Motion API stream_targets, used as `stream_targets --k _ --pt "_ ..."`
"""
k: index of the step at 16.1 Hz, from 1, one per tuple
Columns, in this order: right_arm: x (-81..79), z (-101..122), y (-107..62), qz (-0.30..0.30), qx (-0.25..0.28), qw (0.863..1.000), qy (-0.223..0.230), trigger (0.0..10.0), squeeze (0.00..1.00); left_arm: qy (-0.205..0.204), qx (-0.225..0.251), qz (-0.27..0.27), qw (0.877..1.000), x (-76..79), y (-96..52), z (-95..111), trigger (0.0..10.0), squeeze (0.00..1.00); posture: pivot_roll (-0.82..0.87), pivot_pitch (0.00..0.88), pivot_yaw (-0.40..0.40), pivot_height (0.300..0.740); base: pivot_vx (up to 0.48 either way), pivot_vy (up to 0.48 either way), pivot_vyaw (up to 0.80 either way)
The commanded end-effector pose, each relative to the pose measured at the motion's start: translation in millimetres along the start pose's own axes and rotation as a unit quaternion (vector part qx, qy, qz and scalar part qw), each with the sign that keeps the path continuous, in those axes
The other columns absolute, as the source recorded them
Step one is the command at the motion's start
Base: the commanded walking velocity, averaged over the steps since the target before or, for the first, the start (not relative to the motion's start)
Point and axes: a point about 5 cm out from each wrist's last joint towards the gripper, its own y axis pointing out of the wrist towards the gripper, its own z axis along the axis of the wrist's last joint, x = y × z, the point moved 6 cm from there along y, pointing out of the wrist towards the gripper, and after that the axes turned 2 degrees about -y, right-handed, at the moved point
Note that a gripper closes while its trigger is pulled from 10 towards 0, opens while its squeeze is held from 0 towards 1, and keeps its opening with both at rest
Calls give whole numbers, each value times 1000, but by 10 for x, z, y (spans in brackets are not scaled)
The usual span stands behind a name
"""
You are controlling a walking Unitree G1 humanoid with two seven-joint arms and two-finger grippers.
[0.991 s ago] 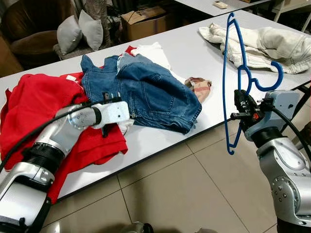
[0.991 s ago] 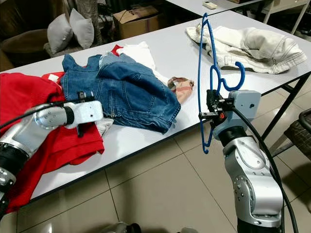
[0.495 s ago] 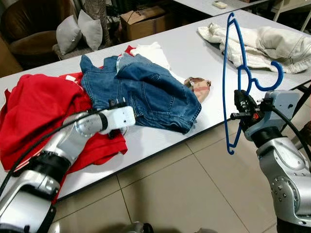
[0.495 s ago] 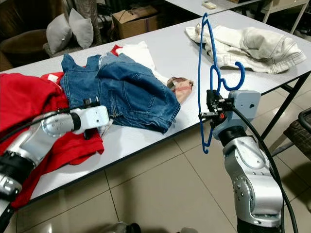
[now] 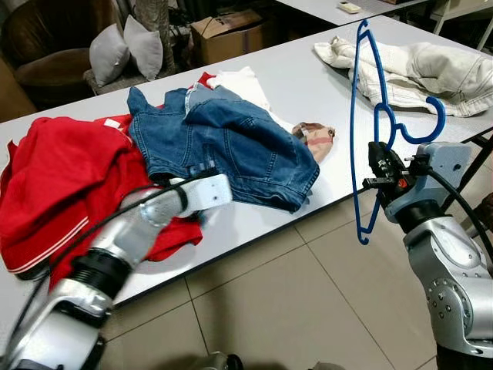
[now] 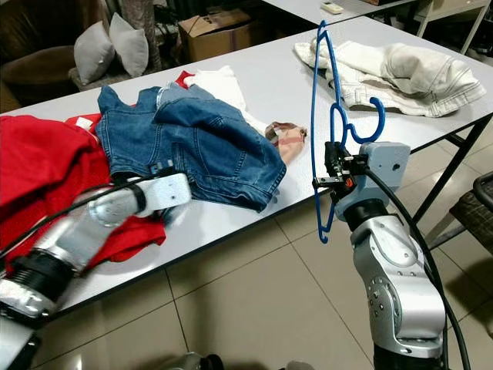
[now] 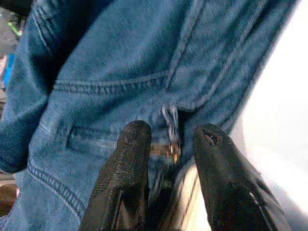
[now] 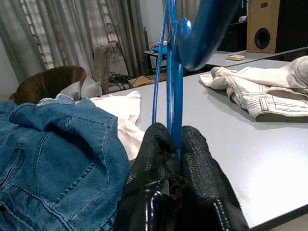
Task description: Hang hanger
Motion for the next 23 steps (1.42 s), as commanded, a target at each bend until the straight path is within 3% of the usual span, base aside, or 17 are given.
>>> stream_targets --k 1,4,10,11,19,23 --pt "-38 31 17 5 5 1000 4 10000 0 1 -10 14 1000 -67 -7 -35 10000 0 -179 49 98 740 0 0 0" --pt "-36 30 15 4 5 1000 4 10000 0 6 -17 30 999 -154 19 -31 10000 0 -179 49 99 740 0 0 0" --pt "-26 26 3 2 4 1000 5 10000 0 35 -58 88 994 -628 -92 -222 10000 0 -179 51 105 740 0 0 0" --pt "-26 24 1 2 4 1000 5 10000 0 38 -60 90 993 -645 -99 -236 10000 0 -179 51 105 740 0 0 0" --pt "-35 18 -1 5 3 1000 3 10000 0 34 -14 -21 999 -66 -18 -125 10000 0 -183 47 99 740 0 0 0" --pt "-36 24 2 5 3 1000 2 10000 0 28 -4 -39 999 -33 -26 -88 10000 0 -186 45 101 740 0 0 0"
